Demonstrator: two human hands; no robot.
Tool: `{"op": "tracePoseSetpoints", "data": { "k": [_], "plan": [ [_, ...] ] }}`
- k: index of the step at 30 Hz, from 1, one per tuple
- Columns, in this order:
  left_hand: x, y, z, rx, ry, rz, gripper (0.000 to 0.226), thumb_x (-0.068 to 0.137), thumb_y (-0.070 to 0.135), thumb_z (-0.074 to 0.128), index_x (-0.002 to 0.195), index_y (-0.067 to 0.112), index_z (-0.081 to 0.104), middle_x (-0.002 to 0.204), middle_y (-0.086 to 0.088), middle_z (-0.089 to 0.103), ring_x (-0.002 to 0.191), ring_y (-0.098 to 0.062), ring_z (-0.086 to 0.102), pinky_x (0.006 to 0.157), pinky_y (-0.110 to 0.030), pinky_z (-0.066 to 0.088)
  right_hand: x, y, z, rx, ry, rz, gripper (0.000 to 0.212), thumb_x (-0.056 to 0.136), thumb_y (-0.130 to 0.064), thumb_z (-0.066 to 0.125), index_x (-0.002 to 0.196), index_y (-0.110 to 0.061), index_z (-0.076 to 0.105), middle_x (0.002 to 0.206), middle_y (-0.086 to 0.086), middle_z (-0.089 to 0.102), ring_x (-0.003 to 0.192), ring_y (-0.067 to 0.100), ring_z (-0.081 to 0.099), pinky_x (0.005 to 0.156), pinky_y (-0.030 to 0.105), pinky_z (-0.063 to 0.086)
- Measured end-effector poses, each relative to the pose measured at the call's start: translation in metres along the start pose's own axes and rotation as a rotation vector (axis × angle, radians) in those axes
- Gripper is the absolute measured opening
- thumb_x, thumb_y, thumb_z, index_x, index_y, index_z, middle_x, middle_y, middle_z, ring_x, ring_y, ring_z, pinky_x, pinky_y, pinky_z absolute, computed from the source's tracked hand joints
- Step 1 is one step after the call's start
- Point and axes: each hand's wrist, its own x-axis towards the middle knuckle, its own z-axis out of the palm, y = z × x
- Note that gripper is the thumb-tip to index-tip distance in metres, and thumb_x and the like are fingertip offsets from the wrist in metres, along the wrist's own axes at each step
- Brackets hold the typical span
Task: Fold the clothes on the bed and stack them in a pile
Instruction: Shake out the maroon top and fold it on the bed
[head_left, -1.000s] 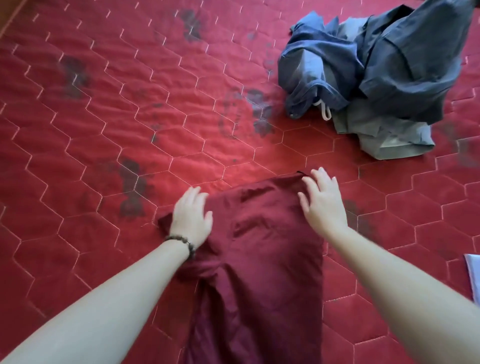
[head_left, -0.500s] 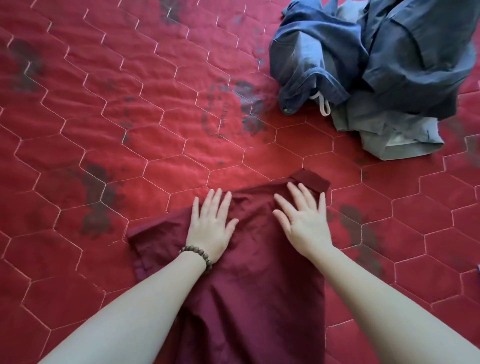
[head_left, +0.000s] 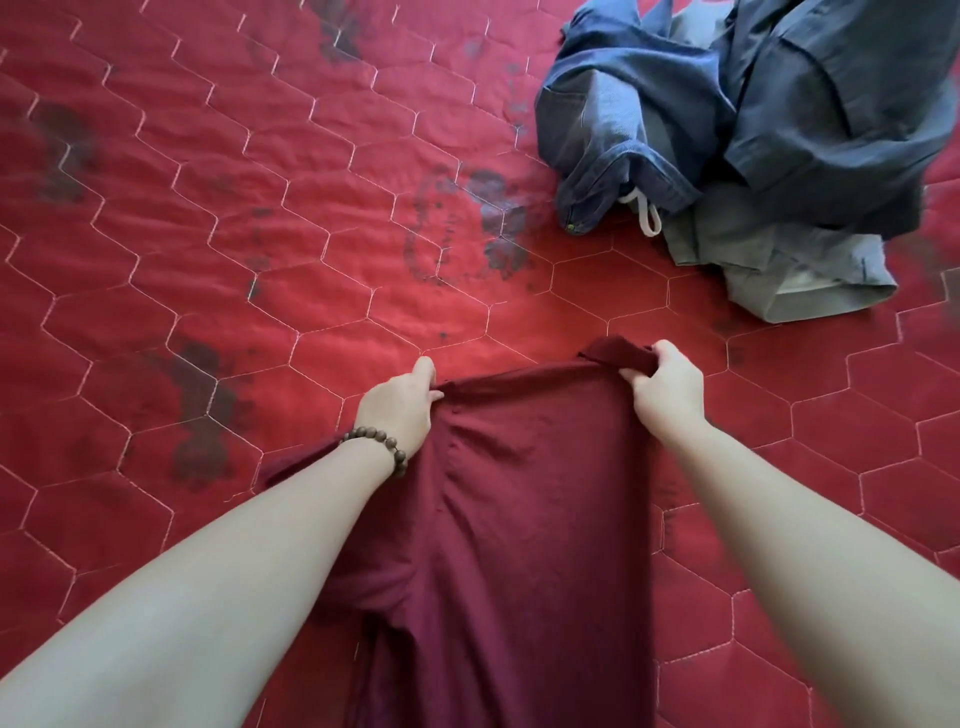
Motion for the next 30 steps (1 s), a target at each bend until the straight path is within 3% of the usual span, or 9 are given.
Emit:
{"op": "tracePoseSetpoints", "data": {
  "k": [11, 18, 21, 25, 28, 30],
  "plan": [
    [0.016, -0.013, 0.011, -0.023, 0.085, 0.081, 0.018, 0.097, 0.025, 0.05, 0.094, 0.009, 0.045, 0.08, -0.007, 0.066, 0.069, -0.038, 0.06, 0.055, -0.032, 0.027, 0.006, 0.011, 0.008, 0.012, 0.08, -0.049, 0.013, 0.089, -0.017, 0.062, 0.091, -0.017, 0.049, 0.084, 0.001, 0.058, 0.079, 0.024, 0.051, 0.07, 0.028, 0.033],
    [0.039, -0.013, -0.014, -0.048, 0.17, 0.056, 0.017, 0.096, 0.025, 0.051, 0.096, 0.009, 0.046, 0.07, -0.008, 0.057, 0.069, -0.038, 0.058, 0.057, -0.035, 0.034, 0.026, -0.029, -0.002, 0.13, 0.137, -0.13, 0.012, 0.089, -0.015, 0.062, 0.097, -0.017, 0.052, 0.087, -0.002, 0.058, 0.082, 0.017, 0.052, 0.068, 0.018, 0.031],
    [0.061, -0.006, -0.027, 0.065, 0.249, -0.022, 0.022, 0.096, 0.032, 0.051, 0.106, 0.012, 0.051, 0.094, -0.01, 0.063, 0.089, -0.034, 0.059, 0.071, -0.037, 0.035, 0.044, -0.049, -0.004, 0.141, 0.152, -0.127, 0.029, 0.088, -0.023, 0.065, 0.112, -0.013, 0.052, 0.102, 0.001, 0.059, 0.096, 0.02, 0.057, 0.077, 0.023, 0.036],
    [0.052, 0.012, -0.021, 0.217, 0.299, -0.091, 0.043, 0.094, 0.036, 0.05, 0.13, 0.014, 0.046, 0.136, -0.009, 0.046, 0.129, -0.028, 0.037, 0.105, -0.044, 0.023, 0.034, -0.049, 0.008, -0.072, 0.191, -0.162, 0.065, 0.09, -0.036, 0.061, 0.142, -0.009, 0.033, 0.139, 0.015, 0.039, 0.126, 0.029, 0.042, 0.102, 0.038, 0.035],
    [0.018, 0.036, 0.003, 0.226, 0.237, 0.096, 0.047, 0.095, 0.035, 0.045, 0.136, 0.013, 0.044, 0.148, -0.009, 0.038, 0.142, -0.026, 0.025, 0.116, -0.047, 0.013, -0.002, -0.034, 0.029, -0.254, 0.296, -0.43, 0.055, 0.091, -0.027, 0.057, 0.138, -0.001, 0.043, 0.143, 0.022, 0.039, 0.135, 0.036, 0.034, 0.114, 0.048, 0.025],
    [-0.004, 0.049, 0.024, 0.273, 0.105, 0.191, 0.056, 0.098, 0.04, 0.036, 0.146, 0.012, 0.034, 0.156, -0.01, 0.026, 0.147, -0.024, 0.015, 0.118, -0.047, 0.008, -0.024, -0.021, 0.049, -0.38, 0.261, -0.591, 0.049, 0.091, -0.027, 0.058, 0.133, -0.002, 0.05, 0.143, 0.02, 0.042, 0.139, 0.035, 0.033, 0.116, 0.053, 0.019]
  ]
}}
